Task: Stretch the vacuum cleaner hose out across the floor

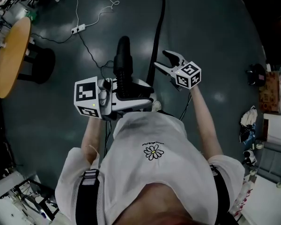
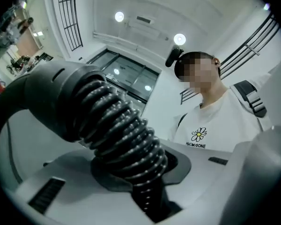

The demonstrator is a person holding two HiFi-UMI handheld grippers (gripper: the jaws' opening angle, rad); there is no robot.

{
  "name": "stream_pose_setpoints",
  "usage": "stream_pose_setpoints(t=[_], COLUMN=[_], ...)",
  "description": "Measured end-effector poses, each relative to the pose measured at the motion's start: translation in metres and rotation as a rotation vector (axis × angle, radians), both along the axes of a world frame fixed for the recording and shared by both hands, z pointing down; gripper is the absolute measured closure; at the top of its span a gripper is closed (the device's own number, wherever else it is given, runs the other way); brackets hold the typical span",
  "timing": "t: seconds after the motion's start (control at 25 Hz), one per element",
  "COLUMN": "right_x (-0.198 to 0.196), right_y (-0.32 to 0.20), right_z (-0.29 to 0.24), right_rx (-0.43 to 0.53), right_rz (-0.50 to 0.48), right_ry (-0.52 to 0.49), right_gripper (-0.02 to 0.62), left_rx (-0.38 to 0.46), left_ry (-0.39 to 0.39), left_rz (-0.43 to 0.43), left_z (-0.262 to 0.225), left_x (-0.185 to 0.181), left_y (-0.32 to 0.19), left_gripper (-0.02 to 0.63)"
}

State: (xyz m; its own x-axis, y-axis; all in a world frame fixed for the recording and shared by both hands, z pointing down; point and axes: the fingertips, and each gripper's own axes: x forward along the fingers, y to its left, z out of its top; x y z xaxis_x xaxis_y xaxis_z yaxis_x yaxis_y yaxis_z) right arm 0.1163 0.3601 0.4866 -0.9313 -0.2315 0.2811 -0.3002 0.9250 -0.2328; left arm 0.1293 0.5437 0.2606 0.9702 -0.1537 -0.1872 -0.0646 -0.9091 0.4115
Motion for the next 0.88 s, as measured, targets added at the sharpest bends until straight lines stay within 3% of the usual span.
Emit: stream_pose_setpoints(t=[0.2,0.4,0.6,0.76,0.88], right_x=[-0.057,-0.123,-0.169,-0.2,-0.211], right_y=[0.047,0.071,0.064,0.042,0.052], right_z=[0.04,0.056,0.084,0.085,0.092], right_rx=[-0.063,-0.116,-0.014,0.049,0.079], right_rz=[-0.24,-0.436,-0.549,-0.54,-0.653], right_ry=[0.05,0.049,0.158,0.185,0.243], right_gripper=[0.305,0.306,0.305,0.305,0.306], left_rx=[-0.005,0.034,0.074,0.11,0.117], left_ry=[0.023,0.001,-0.075,-0.131,-0.162], left_rz=[-0.134,-0.19,-0.197,-0.17,-0.164], left_z=[-0.012,-0.032,-0.042,-0.05,-0.05], left_x=[-0.021,-0.025,-0.019,-0.016,-0.01], left_y=[0.0,0.006,0.008,0.012,0.012], left_gripper=[0.508,0.508,0.509,0.508,0.508])
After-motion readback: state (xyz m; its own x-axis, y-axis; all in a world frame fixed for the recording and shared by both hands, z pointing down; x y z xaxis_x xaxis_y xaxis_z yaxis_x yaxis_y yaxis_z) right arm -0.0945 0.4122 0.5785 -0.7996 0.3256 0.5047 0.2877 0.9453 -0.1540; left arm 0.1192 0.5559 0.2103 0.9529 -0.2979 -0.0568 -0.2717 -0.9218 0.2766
